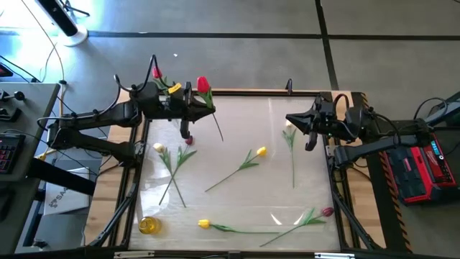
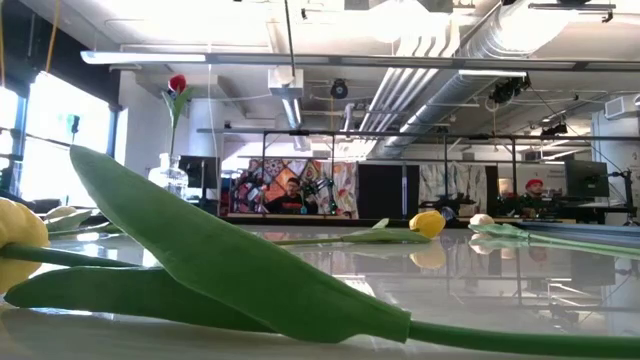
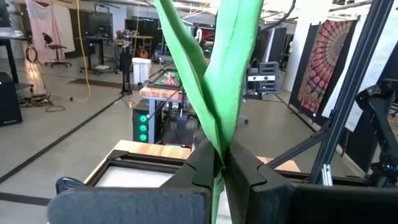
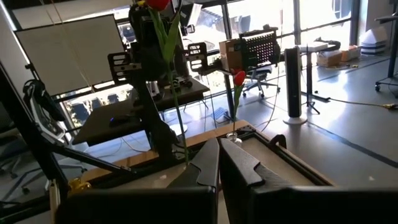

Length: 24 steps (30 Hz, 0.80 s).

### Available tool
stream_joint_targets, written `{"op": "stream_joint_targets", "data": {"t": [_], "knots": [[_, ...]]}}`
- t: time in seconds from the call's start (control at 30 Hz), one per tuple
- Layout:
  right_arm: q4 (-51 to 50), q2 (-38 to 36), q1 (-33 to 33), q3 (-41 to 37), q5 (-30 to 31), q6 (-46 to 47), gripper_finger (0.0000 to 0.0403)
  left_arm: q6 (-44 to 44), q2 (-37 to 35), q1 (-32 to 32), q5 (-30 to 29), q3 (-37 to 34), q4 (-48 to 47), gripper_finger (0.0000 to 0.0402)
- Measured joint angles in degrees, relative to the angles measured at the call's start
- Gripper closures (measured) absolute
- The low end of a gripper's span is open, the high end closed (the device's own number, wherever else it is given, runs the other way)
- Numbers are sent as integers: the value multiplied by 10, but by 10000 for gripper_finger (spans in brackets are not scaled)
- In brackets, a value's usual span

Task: Sort flowers into vase by color
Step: Put the red flower into the transparent vase

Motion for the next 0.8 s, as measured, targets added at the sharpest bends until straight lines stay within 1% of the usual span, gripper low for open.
{"op": "stream_joint_targets", "data": {"t": [0.2, 0.33, 0.53, 0.57, 0.6, 0.73, 0.8], "knots": [[0, 0, 0, 0, -2, 0, 402, 12, -17, 0, -2, 0, -22, 397], [0, 0, 0, 0, -2, 0, 402, 32, -42, 0, -39, 0, -68, 397], [0, 0, 0, 0, -1, 0, 402, 69, -73, 10, -45, 0, -112, 397], [0, 0, 0, 0, -2, 0, 402, 68, -78, 13, -55, 0, -116, 397], [-1, 0, 0, 0, -2, 0, 402, 66, -83, 14, -78, 0, -120, 397], [-1, 0, 0, 0, -1, 0, 402, 50, -96, 13, -224, 0, -135, 397], [-1, 0, 0, 0, -1, 0, 402, 50, -101, 12, -280, 0, -143, 397]]}}
